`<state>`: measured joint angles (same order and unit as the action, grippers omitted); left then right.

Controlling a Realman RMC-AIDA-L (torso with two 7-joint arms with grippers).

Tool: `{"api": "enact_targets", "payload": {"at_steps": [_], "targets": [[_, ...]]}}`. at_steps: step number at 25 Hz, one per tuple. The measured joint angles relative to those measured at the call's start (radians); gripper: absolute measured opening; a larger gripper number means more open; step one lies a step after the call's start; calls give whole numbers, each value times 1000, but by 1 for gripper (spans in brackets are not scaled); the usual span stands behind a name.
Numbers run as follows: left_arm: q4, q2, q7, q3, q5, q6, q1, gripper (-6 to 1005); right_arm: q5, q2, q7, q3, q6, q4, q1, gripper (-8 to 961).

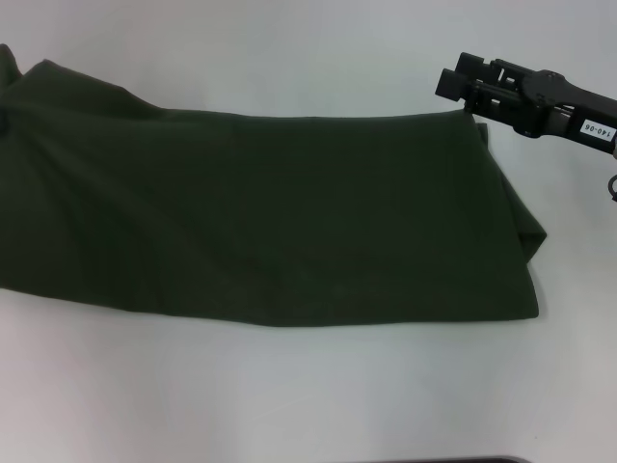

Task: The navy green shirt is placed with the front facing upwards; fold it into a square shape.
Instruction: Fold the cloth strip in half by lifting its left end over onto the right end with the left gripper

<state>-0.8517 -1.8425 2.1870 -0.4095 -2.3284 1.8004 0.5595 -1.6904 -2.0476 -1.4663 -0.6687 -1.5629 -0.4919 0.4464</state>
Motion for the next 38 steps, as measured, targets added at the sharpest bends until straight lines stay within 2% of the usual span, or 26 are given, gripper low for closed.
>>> {"api": "enact_targets", "payload": {"at_steps": [4,7,14,19,20,21,23,28,30,33,38], "targets": [[-5,-17,8,-1,10,23,6,23,-2,0,0,0,0,-1,0,713],[-6,-43,8,-4,24,43,22,24,-3,1,0,0,0,-5,-2,714],[-10,-132,5,-13,71,88,82,28,-1,15,-3,16,-2,-13,-14,711],[-6,-191,7,-32,113,103,113,36,-1,32,-8,82,-35,-14,-43,706],[-6,-191,7,-32,113,103,113,37,0,36,-8,103,-38,-14,-52,706],[-5,-200,7,-38,128,105,116,38,0,41,-8,122,-41,-15,-62,706],[1,-244,9,-73,173,100,131,41,0,52,-11,156,-51,-19,-82,706],[10,-312,10,-102,189,70,178,49,0,79,-17,211,-96,-24,-122,707],[50,-326,8,-117,203,42,200,51,-2,88,-21,228,-116,-24,-134,707],[181,-324,-20,-194,286,-53,237,56,-5,100,-27,248,-143,-24,-152,707],[247,-327,-42,-290,361,-133,266,63,-7,110,-32,256,-173,-24,-177,707]]}}
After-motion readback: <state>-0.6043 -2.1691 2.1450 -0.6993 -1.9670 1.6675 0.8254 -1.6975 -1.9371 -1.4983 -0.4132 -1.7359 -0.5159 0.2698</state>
